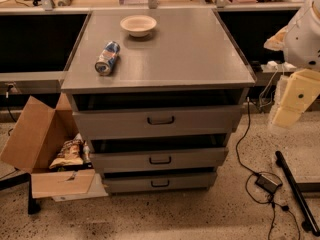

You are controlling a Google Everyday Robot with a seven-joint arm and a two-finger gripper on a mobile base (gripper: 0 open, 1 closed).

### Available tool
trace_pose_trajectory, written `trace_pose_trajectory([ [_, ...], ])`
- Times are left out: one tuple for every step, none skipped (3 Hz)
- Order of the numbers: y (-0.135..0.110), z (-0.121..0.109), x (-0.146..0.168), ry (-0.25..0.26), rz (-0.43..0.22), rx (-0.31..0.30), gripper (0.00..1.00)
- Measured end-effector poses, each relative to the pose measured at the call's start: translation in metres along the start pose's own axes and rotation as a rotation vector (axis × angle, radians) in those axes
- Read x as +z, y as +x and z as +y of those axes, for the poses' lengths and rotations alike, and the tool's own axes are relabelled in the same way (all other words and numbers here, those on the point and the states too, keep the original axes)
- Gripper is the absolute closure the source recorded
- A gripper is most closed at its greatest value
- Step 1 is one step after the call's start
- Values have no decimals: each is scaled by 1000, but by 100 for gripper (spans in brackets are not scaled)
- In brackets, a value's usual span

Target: Open middle drawer

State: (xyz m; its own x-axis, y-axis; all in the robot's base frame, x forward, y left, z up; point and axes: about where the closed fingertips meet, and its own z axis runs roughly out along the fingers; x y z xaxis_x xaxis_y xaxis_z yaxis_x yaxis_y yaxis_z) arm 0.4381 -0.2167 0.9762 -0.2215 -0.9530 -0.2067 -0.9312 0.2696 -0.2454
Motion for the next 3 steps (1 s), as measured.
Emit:
trace_pose_trajectory([
  [-2,1,1,1,1,-9,0],
  [-23,13,21,-41,10,-53,0],
  [-54,38,60,-99,26,-122,0],
])
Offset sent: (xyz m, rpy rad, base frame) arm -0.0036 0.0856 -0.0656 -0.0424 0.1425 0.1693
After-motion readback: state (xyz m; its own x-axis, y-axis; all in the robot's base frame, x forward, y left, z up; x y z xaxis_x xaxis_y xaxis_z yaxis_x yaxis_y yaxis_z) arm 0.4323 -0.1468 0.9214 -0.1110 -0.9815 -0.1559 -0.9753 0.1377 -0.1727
